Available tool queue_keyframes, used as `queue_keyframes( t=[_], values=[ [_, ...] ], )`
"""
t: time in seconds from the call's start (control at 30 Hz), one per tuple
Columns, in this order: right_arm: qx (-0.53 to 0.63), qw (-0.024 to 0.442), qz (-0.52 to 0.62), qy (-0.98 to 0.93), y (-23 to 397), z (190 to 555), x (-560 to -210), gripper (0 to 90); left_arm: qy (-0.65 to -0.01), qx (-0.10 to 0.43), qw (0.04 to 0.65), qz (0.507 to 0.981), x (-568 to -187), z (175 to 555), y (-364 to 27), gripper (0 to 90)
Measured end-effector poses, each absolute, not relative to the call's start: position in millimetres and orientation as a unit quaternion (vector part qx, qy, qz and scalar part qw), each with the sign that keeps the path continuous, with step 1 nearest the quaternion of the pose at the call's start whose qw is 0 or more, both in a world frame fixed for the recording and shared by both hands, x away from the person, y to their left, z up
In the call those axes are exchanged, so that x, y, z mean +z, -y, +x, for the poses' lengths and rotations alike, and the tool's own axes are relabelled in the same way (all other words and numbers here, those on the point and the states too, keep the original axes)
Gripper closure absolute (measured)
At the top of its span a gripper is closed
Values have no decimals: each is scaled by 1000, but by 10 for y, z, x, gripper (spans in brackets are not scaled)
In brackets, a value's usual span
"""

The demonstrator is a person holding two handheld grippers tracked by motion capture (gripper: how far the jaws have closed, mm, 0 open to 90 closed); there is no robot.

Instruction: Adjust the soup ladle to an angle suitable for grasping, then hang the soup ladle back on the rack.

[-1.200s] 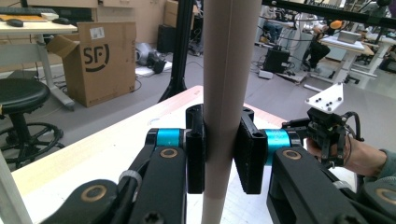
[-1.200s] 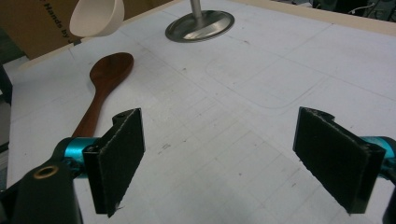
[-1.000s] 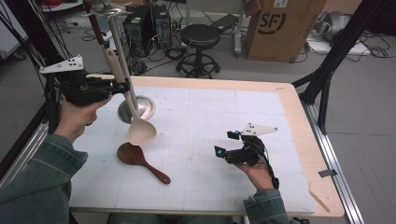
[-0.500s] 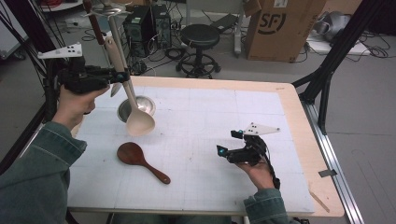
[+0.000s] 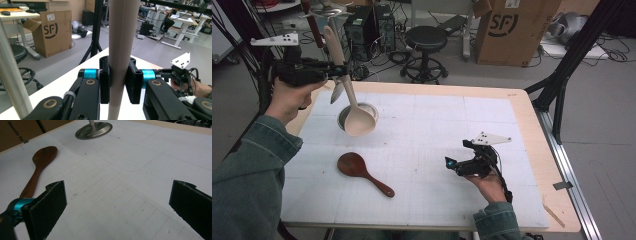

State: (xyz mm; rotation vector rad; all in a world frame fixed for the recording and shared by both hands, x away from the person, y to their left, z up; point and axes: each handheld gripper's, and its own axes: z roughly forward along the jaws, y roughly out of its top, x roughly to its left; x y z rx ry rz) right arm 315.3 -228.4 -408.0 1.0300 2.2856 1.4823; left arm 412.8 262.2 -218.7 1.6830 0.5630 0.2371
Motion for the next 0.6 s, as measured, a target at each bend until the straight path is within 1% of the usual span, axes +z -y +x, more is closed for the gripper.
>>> queue_keyframes(
  t=[0.6],
  values=[
    [509, 107, 345, -781, 2270, 3159, -4088, 2, -245, 88, 624, 737, -2101, 4347, -2679, 761]
  ],
)
